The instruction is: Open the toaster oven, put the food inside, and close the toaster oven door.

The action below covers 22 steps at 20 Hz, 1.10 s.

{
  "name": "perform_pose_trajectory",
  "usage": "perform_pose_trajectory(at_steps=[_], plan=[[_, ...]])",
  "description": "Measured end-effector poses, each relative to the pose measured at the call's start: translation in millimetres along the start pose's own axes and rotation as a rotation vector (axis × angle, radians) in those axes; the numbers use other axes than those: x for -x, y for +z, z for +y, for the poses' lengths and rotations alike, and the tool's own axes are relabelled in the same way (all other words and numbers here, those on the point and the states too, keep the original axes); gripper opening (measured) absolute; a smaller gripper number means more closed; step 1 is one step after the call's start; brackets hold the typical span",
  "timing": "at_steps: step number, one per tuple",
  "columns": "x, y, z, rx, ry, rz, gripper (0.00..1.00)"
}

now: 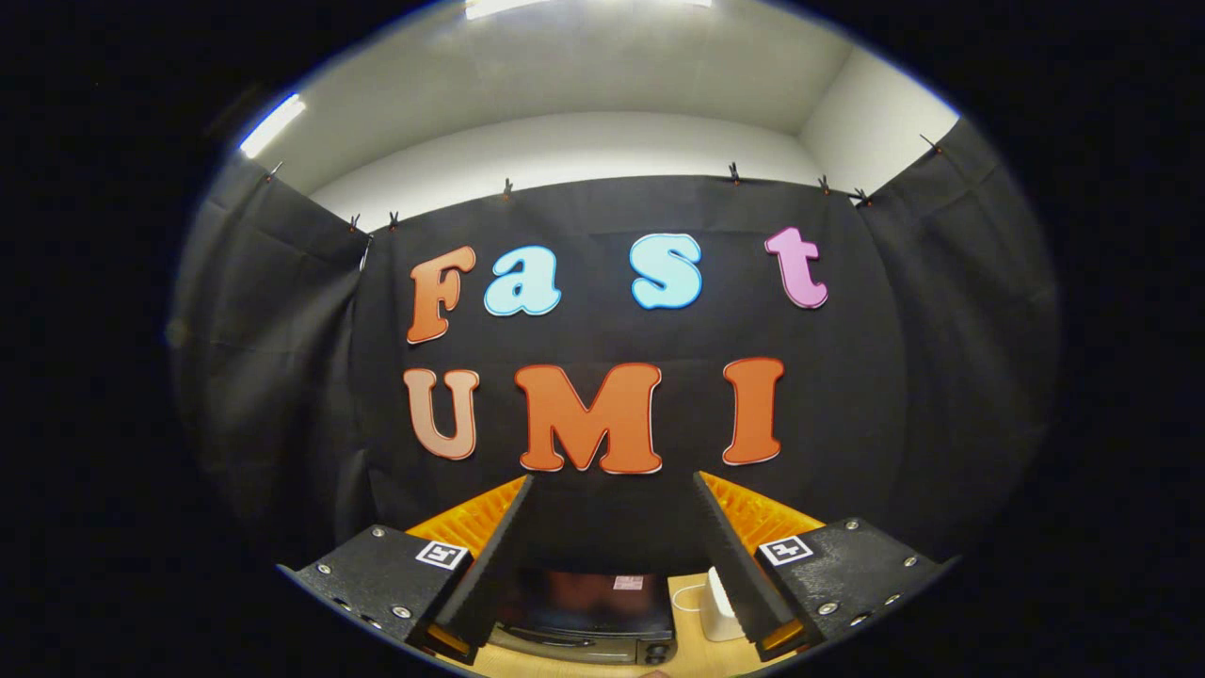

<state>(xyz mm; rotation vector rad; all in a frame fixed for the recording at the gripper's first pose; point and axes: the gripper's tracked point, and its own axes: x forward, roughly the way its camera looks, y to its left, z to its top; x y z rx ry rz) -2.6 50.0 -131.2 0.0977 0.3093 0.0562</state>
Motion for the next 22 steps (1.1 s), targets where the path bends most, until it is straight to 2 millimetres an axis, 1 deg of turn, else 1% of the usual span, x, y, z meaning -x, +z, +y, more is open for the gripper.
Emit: perform_pose_trajectory(at_steps=[3, 7, 10, 14, 18, 19, 21, 22], plan=[[-13.2, -45.6, 14.6, -0.048, 0.017, 0.091, 0.96], [-26.5, -118.3, 32.0, -0.072, 0.031, 0.249, 0.96], [-33.0, -169.9, 44.4, -0.071, 0.037, 0.361, 0.96], [-38.4, -230.5, 56.1, -0.032, 0.035, 0.497, 0.95], [-45.0, -278.7, 67.0, 0.019, 0.038, 0.594, 0.95], [-47.2, -286.7, 68.9, 0.027, 0.034, 0.607, 0.95], [-52.1, -293.4, 66.4, 0.048, 0.013, 0.606, 0.95], [-53.8, -299.7, 66.3, 0.058, 0.007, 0.615, 0.95]])
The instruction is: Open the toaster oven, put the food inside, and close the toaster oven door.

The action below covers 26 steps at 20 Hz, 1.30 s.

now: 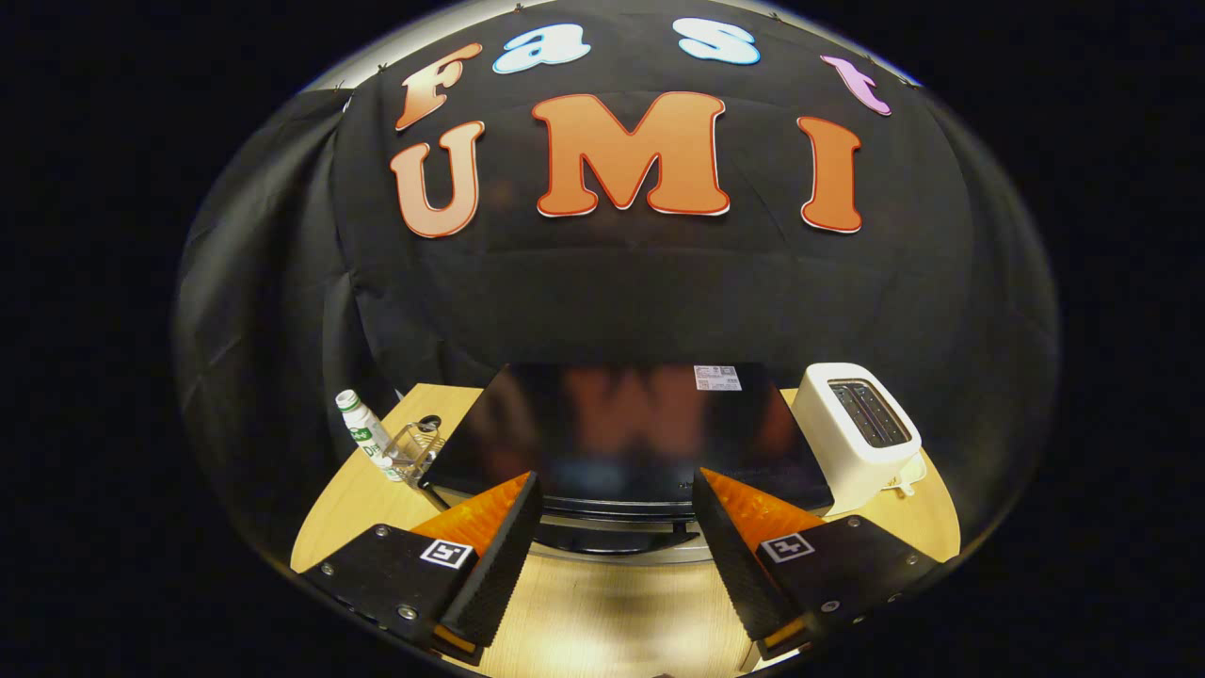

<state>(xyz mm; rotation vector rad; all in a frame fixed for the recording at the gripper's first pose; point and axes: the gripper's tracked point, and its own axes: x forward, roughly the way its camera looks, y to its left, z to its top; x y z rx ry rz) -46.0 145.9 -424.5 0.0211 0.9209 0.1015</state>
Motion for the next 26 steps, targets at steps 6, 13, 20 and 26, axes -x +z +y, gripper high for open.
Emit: perform_pose_trajectory(at_steps=[6, 13, 20, 26], plan=[[-12.2, -36.1, 3.6, -0.011, 0.007, 0.07, 0.95], [-3.1, -38.6, 1.9, -0.035, 0.038, 0.017, 0.87], [21.0, -61.2, -4.0, -0.087, 0.077, 0.118, 0.68], [54.0, -102.5, -2.1, -0.063, 0.1, 0.204, 0.64]])
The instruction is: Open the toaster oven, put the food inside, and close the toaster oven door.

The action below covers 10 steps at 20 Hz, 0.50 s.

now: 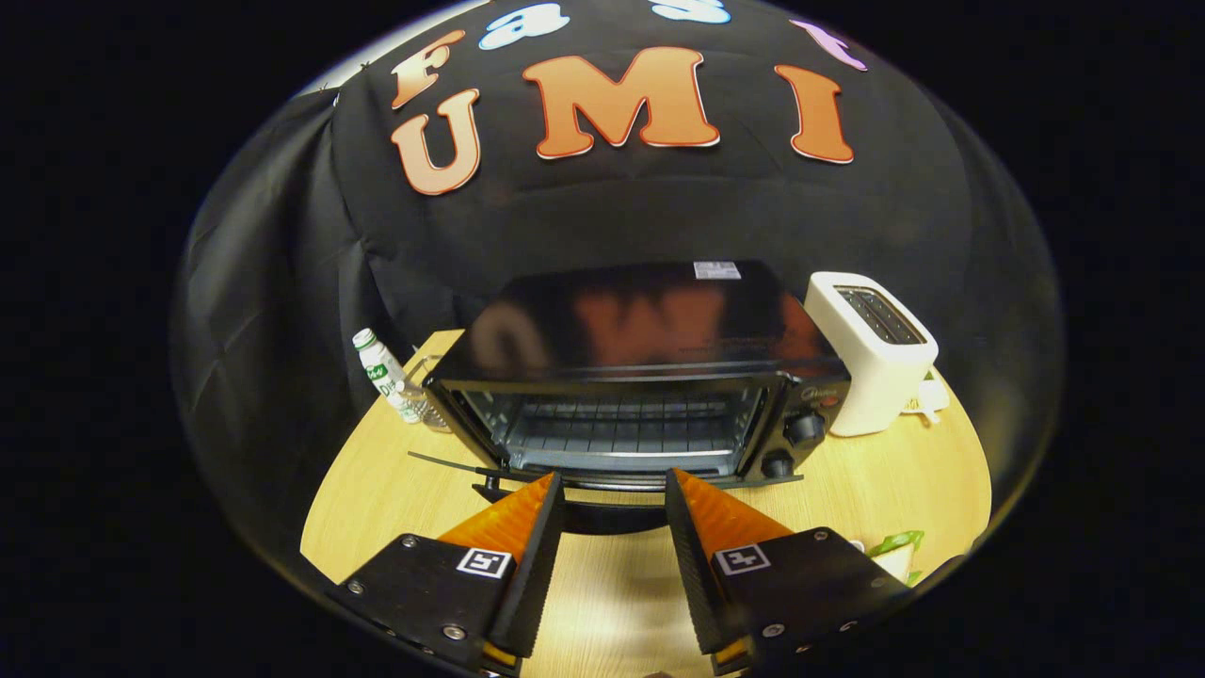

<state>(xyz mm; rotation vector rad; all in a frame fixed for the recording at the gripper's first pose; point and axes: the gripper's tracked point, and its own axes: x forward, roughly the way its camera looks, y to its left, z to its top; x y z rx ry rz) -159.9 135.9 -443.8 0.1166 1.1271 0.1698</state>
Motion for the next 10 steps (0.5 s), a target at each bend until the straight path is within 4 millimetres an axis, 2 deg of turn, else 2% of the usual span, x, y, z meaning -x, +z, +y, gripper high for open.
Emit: perform_pose_trajectory(at_steps=[2, 5, 8, 10], plan=[[7.9, -23.1, -0.9, -0.013, 0.017, 0.065, 0.64], [10.7, -74.3, 5.0, -0.122, 0.072, 0.254, 0.61], [-5.0, -104.2, 7.8, -0.215, 0.068, 0.34, 0.59], [-16.9, -114.6, -3.7, -0.17, 0.03, 0.339, 0.58]])
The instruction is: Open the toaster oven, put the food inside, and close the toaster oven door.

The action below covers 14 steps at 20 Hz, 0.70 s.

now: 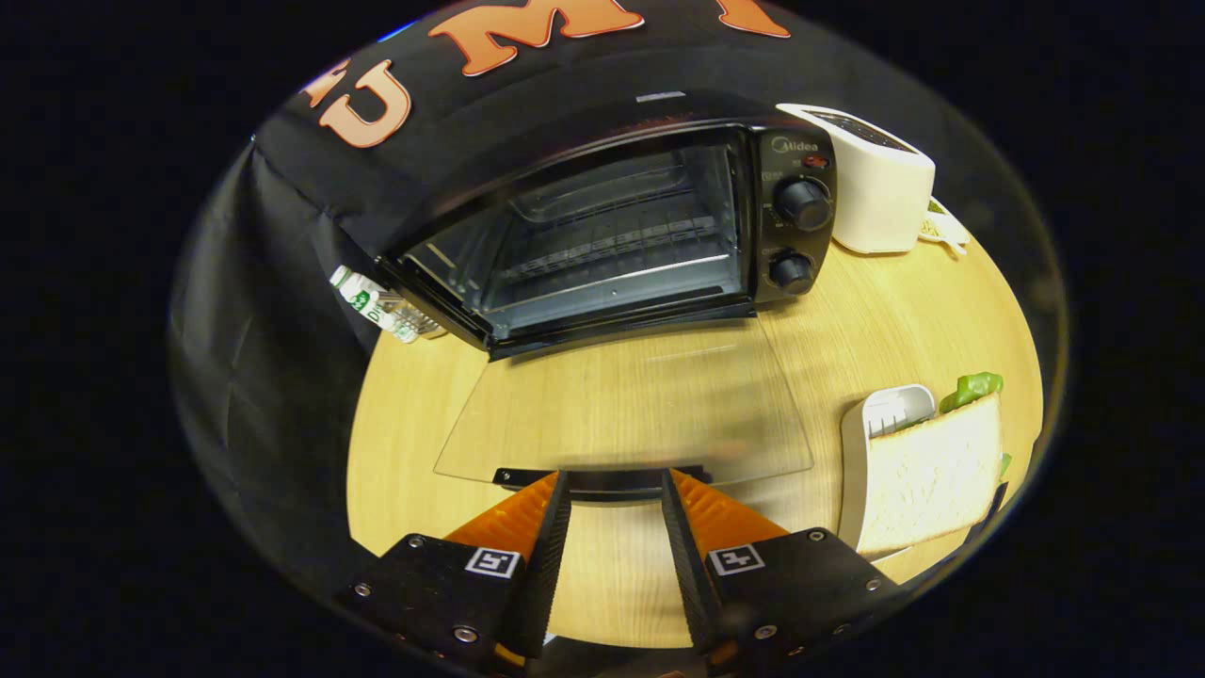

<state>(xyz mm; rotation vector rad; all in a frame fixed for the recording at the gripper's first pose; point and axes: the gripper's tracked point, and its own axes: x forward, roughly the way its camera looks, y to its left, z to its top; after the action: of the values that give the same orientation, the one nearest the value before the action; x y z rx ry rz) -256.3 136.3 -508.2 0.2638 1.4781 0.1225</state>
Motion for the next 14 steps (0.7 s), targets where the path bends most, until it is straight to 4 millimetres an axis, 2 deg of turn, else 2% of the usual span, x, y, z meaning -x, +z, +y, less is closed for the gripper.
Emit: perform_pose_trajectory(at_steps=[1, 4, 6, 9, 10, 13, 14], plan=[[-5.6, -3.7, -5.5, 0.023, -0.016, 0.005, 0.59], [-19.9, -13.0, -15.9, 0.038, -0.027, 0.041, 0.69], [-13.0, -8.3, -10.7, -0.005, 0.009, 0.035, 0.75], [16.7, 7.2, -10.3, -0.031, 0.081, -0.014, 0.84], [28.5, 9.7, -17.0, -0.031, 0.087, -0.03, 0.86], [65.9, 17.7, -48.2, -0.042, 0.092, -0.059, 0.99], [78.3, 19.3, -60.9, -0.05, 0.093, -0.068, 0.99]])
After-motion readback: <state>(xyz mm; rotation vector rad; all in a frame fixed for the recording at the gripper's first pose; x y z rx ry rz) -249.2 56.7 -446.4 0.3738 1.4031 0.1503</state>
